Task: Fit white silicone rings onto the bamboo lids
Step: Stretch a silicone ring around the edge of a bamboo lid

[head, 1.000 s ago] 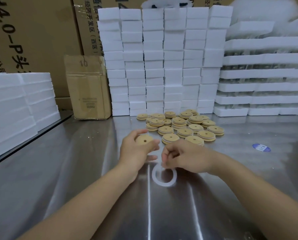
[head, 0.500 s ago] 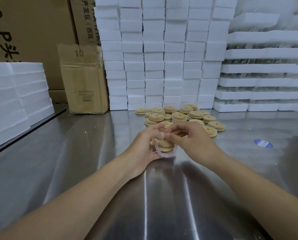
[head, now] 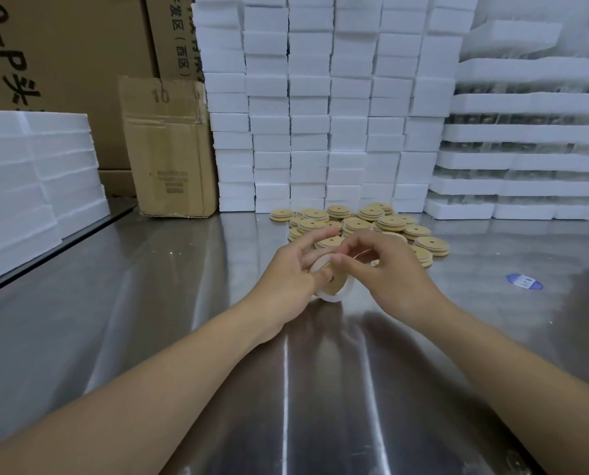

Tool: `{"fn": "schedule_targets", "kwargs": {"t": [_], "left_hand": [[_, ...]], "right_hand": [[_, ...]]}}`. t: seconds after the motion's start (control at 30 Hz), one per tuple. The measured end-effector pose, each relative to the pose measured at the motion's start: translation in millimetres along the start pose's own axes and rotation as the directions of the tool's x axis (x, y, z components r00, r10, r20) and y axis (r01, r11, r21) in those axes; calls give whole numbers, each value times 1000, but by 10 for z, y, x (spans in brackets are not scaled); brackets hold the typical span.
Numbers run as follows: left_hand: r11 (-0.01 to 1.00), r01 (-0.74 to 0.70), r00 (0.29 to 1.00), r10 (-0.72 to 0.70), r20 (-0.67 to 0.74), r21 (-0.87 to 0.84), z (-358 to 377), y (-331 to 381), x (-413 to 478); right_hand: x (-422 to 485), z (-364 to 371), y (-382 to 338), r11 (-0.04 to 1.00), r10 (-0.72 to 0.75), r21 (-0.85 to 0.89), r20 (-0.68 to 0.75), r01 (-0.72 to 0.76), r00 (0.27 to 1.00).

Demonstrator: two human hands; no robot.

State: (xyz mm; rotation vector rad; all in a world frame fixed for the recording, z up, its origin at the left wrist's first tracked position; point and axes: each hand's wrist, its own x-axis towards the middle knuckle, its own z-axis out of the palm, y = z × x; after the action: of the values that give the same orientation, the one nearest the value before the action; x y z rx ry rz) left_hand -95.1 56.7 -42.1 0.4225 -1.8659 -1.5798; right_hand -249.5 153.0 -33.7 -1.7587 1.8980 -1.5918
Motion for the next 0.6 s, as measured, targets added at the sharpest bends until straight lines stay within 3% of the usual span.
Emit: {"fn": "schedule_targets", "kwargs": {"t": [0.17, 0.43, 0.6], "left_hand": [[999, 38, 999, -38, 21, -16, -50, -16, 37], [982, -16, 994, 36, -101, 190, -267, -26, 88], [976, 41, 996, -22, -90, 212, -360, -3, 103]], "right_hand": [[3, -13, 7, 1000, -1, -15, 24, 2, 1000], [34, -46, 68, 998, 43, -54, 24, -42, 999], [44, -73, 53, 998, 55, -35, 38, -53, 998]]}}
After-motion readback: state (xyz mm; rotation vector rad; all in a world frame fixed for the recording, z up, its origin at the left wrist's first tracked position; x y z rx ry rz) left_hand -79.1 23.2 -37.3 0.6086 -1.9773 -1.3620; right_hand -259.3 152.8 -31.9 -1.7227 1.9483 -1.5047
